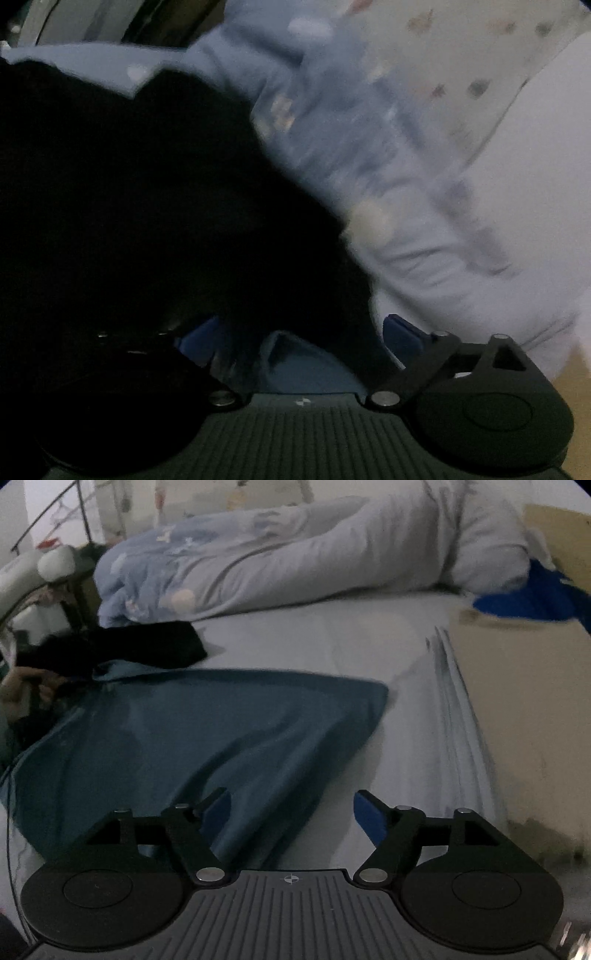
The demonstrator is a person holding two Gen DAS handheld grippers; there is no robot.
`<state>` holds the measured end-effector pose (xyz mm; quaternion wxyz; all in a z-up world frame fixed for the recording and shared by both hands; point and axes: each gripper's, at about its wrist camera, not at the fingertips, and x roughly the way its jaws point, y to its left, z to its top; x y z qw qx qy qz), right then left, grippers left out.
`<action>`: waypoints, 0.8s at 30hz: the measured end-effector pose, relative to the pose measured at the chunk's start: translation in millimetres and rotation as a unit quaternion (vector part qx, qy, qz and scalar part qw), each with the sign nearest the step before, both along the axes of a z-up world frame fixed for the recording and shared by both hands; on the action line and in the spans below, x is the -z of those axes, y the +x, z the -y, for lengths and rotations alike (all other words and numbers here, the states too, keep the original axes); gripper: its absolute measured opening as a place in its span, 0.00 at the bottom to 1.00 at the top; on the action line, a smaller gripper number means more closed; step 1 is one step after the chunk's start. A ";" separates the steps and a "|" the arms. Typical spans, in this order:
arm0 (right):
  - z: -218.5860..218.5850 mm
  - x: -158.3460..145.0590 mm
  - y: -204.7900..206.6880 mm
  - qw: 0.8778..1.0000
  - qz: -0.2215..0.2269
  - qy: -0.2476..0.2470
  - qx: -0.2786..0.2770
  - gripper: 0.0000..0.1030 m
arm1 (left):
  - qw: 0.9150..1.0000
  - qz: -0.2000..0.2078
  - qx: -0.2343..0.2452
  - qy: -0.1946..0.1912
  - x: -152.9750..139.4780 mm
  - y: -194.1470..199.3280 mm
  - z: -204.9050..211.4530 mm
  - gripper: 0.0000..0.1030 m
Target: Fold clothes
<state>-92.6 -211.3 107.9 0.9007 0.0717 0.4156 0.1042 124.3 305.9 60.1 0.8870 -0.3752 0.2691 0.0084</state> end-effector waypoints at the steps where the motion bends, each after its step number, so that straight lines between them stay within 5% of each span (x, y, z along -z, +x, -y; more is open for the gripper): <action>1: -0.6 2.4 -6.6 1.000 -0.004 0.006 0.006 0.74 | 1.000 0.007 0.005 -0.006 -6.5 -14.5 -3.8 0.99; 6: -3.9 19.7 -42.2 0.998 -0.031 0.048 0.036 0.74 | 0.999 0.002 0.039 0.031 -32.6 -101.2 -17.9 1.00; 11: -18.4 38.4 -62.4 0.995 -0.049 0.080 0.033 0.74 | 0.997 -0.039 0.058 0.033 -24.0 -189.7 -29.3 1.00; 13: -25.0 46.4 -67.9 0.994 -0.050 0.089 0.029 0.59 | 0.996 -0.064 0.057 0.034 -11.7 -216.3 -29.2 1.00; 14: -26.7 51.3 -67.8 0.994 -0.057 0.088 0.026 0.17 | 0.996 -0.073 0.054 0.026 -6.3 -223.7 -32.1 1.00; 15: -25.7 52.9 -68.0 0.994 -0.065 0.083 0.027 0.03 | 0.995 -0.081 0.050 0.017 -0.5 -231.0 -34.5 1.00; 18: -13.2 45.7 -80.6 0.993 -0.067 0.087 0.040 0.02 | 0.995 -0.091 0.037 -0.004 14.0 -249.4 -37.5 1.00; 24: 14.0 32.2 -90.3 0.995 -0.067 0.015 0.074 0.02 | 0.993 -0.102 0.042 -0.031 36.4 -253.5 -31.0 1.00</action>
